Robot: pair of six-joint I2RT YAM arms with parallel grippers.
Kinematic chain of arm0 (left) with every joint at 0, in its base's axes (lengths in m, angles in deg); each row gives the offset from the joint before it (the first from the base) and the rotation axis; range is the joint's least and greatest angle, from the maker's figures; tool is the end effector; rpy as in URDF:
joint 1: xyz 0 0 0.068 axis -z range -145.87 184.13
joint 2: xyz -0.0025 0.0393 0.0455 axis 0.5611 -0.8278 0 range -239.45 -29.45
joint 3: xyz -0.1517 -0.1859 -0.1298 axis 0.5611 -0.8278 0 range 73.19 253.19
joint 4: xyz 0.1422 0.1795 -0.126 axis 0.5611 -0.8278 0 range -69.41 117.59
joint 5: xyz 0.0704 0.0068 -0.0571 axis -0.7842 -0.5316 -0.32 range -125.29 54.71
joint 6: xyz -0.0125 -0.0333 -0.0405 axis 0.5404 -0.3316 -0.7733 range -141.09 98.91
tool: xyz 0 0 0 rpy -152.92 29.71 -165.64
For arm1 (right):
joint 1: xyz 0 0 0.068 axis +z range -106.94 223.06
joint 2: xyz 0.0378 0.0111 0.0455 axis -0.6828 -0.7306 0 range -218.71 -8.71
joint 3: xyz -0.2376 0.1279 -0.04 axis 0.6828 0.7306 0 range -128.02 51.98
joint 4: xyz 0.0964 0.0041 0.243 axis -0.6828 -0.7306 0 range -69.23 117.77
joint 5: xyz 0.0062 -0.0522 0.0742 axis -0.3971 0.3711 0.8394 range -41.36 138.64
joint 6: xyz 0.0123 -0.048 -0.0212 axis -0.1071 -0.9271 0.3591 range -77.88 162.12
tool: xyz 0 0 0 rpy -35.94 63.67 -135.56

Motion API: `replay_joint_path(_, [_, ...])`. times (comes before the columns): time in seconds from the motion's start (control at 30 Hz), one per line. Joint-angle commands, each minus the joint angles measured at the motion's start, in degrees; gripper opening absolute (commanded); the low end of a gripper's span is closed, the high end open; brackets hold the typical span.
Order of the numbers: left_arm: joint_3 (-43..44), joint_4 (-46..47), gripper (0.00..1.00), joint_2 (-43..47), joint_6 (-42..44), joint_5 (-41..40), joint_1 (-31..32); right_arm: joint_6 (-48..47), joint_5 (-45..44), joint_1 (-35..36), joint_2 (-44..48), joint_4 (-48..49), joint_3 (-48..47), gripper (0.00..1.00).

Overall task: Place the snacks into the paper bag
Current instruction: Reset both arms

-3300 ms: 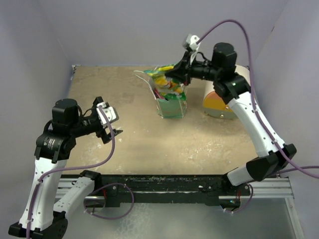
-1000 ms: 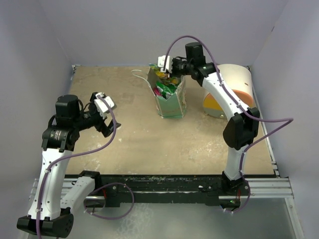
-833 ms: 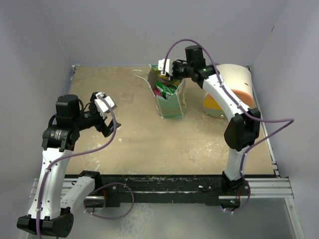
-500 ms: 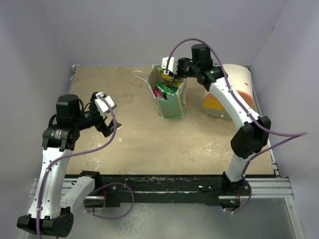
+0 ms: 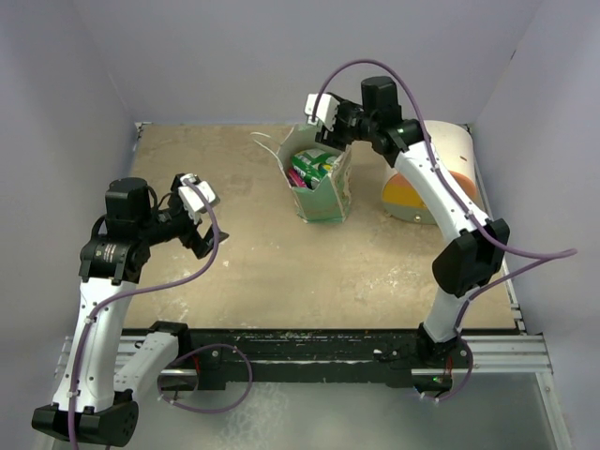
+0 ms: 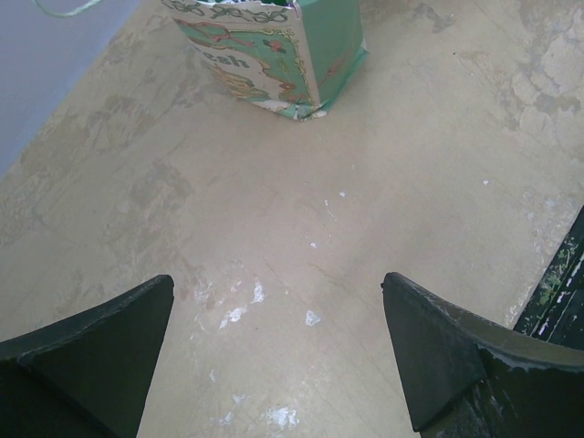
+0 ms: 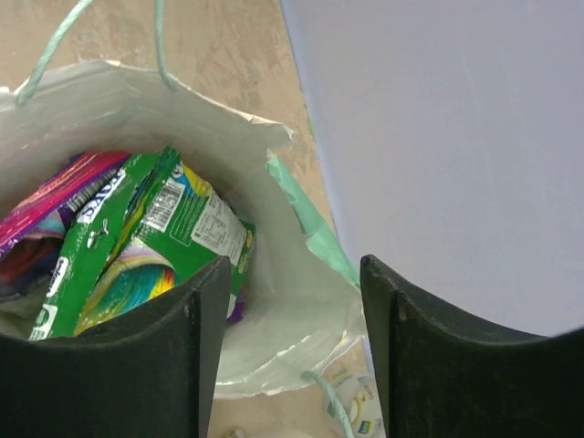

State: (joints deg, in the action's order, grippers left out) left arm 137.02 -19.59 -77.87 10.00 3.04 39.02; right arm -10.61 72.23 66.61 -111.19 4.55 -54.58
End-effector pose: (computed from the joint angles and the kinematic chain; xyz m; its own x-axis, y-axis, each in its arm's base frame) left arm 0.1492 -0.0348 0.3803 -0.1434 0.4189 -0.8966 0.7780 0.6077 0.1595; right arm 0.3774 0.1801 0.4135 0.3851 -0.6276 -0.6766 -0.6709 0.3131 -0.6723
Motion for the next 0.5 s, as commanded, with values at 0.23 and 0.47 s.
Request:
replay_joint_path(0.23, [-0.28,4.21,0.99,0.63,-2.36,-2.42,-0.49,15.2,2.42,-0.01,0.63,-3.43,-3.7,0.68])
replay_joint_path(0.47, [-0.63,8.87,0.99,0.73,-7.58,-14.55,-0.57,20.6,0.23,0.07,4.39,-5.25,-5.04,0.72])
